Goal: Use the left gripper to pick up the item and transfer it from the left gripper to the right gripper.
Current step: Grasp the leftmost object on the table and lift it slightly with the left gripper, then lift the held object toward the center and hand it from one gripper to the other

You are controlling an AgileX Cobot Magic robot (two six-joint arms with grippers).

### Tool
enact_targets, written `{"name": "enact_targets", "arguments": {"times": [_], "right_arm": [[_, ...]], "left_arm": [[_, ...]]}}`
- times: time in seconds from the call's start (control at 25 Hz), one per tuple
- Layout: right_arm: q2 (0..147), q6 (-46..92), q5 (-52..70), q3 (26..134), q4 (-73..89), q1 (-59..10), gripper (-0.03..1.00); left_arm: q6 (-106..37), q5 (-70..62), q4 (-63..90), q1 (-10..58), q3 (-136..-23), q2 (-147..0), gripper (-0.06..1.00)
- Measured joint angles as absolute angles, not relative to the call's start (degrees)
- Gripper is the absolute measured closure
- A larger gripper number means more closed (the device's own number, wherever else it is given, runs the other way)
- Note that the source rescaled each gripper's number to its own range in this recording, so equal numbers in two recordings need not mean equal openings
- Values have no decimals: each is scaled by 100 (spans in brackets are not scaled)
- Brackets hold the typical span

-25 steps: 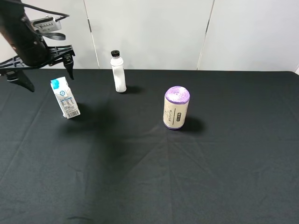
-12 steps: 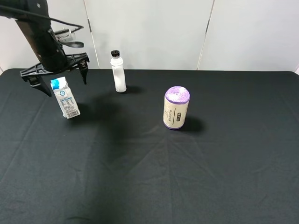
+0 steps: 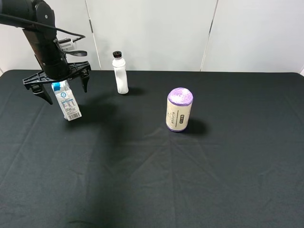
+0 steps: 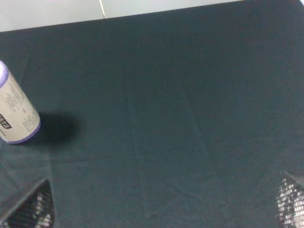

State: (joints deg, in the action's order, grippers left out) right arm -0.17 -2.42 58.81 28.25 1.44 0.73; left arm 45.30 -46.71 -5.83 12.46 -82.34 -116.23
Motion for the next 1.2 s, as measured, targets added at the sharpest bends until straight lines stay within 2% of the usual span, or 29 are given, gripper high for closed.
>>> {"name": "enact_targets", "arguments": {"times": [0.24, 0.36, 0.48, 0.6, 1.2], "right_arm": [[-17, -242, 5881, 2825, 144, 73, -3], [-17, -242, 5881, 2825, 144, 73, -3], [-17, -242, 5881, 2825, 144, 73, -3], [-17, -242, 5881, 2825, 144, 73, -3], [-17, -242, 5881, 2825, 144, 73, -3]], "left_arm": [[4626, -4696, -599, 1246, -8222, -11623, 11], [4630, -4700, -599, 1246, -8204, -11623, 25], [4630, -4694, -599, 1246, -8197, -11623, 55], [4632, -4719, -634, 1246, -8197, -11623, 94], [4632, -4694, -634, 1246, -8178, -11623, 94]]}}
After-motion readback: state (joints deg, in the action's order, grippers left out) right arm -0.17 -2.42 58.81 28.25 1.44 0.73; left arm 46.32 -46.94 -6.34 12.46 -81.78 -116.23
